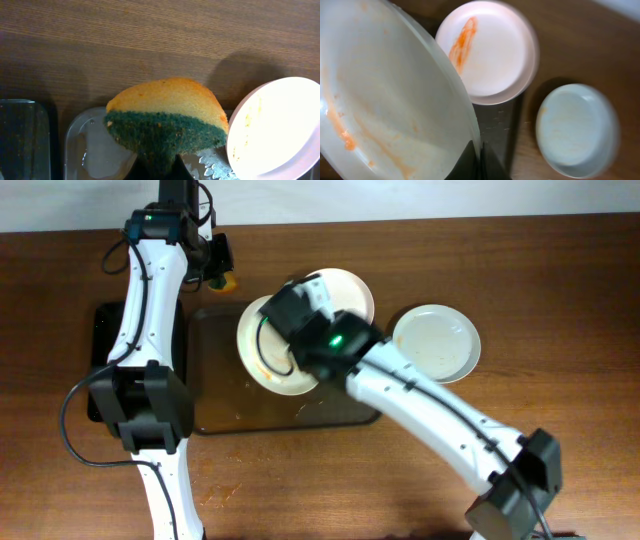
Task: Clean dirty plates on tray and stack at the side
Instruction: 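Lift the plate with the right gripper and stack it on the cleaned plate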
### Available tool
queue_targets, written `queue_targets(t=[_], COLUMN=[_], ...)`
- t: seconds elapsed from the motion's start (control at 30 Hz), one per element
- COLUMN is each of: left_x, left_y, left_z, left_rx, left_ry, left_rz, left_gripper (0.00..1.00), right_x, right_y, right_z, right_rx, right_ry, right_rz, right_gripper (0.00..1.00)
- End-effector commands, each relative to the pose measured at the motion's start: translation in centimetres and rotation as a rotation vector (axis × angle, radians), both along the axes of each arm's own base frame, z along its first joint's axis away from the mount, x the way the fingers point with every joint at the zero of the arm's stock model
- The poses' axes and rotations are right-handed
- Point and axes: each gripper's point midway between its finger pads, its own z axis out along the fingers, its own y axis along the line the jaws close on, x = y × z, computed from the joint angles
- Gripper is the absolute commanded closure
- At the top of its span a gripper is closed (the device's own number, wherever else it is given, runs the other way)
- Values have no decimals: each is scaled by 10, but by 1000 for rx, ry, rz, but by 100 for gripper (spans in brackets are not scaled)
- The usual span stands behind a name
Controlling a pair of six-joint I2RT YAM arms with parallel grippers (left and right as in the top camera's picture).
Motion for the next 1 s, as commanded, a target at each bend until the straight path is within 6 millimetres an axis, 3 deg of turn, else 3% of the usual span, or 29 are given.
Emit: queue_targets(t=[0.0, 0.4, 0.5, 0.6, 0.77, 0.83, 0.97], left_x=[0, 0, -1, -1, -1, -1, -1], left_y=[9, 9, 9, 9, 9, 9, 9], left_z=[1, 1, 1, 1, 1, 1, 1], left_rx=[38, 38, 39, 39, 39, 39, 39], left_ry=[-6, -6, -6, -6, -6, -6, -5], left_rz=[2, 2, 2, 2, 2, 2, 2], left_gripper=[100, 100, 99, 99, 99, 100, 100], right_x=[3, -14, -14, -6, 10, 16, 28], right_y=[-18, -17, -11, -12, -38, -59, -137], right_z=[43, 99, 90, 64, 28, 21, 3], right_rx=[-179, -313, -279, -176, 28, 112, 208], right_ry=[-312, -628, -584, -435, -158, -47, 133], right_rz=[-163, -251, -226, -208, -253, -290, -470], right_gripper=[96, 96, 96, 96, 96, 96, 96])
